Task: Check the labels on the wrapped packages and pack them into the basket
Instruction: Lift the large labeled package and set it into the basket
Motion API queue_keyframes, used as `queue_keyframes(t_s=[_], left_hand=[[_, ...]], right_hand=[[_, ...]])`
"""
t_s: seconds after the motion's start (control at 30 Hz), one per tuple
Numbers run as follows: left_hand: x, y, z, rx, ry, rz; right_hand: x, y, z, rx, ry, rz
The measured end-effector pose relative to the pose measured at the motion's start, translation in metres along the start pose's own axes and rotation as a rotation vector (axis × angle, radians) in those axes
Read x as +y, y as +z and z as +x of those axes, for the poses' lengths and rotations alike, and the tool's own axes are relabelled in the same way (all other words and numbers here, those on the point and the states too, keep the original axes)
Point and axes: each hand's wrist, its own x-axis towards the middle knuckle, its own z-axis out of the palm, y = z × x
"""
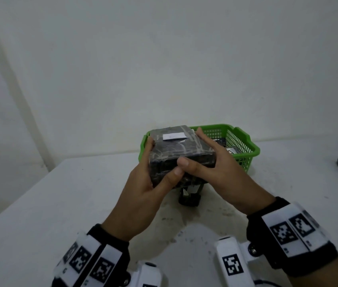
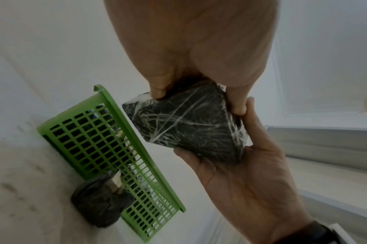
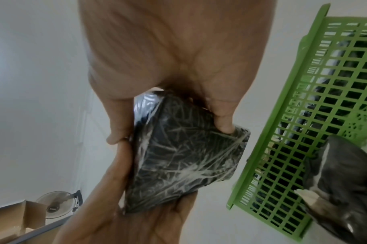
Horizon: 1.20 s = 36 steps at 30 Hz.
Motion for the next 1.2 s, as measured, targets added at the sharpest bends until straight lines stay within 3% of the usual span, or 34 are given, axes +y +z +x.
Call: queue_keyframes(t_s=[0.1, 0.37, 0.67, 0.97, 1.2], left_hand=[[-0.001, -0.003, -0.001, -0.054, -0.007, 0.007], [0.005, -0.004, -0.002, -0.013, -0.008, -0.058], [0.011, 0.003, -0.003, -0.023, 0.014, -0.053], [0.013, 0.002, 0.0, 0.011, -0.009, -0.09], [0.014, 0.004, 0.001, -0.01, 0.004, -0.079]], right_hand=[[-0.002, -0.002, 0.001, 0.0, -0.012, -0.094], [-0.001, -0.01, 0.001, -0.131, 0.014, -0.112], [-0.003, -0.01, 0.004, -0.053, 0.003, -0.078], [-0.004, -0.01, 0.002, -0.1, 0.03, -0.1], [-0.005, -0.01, 0.005, -0.022, 0.036, -0.064]])
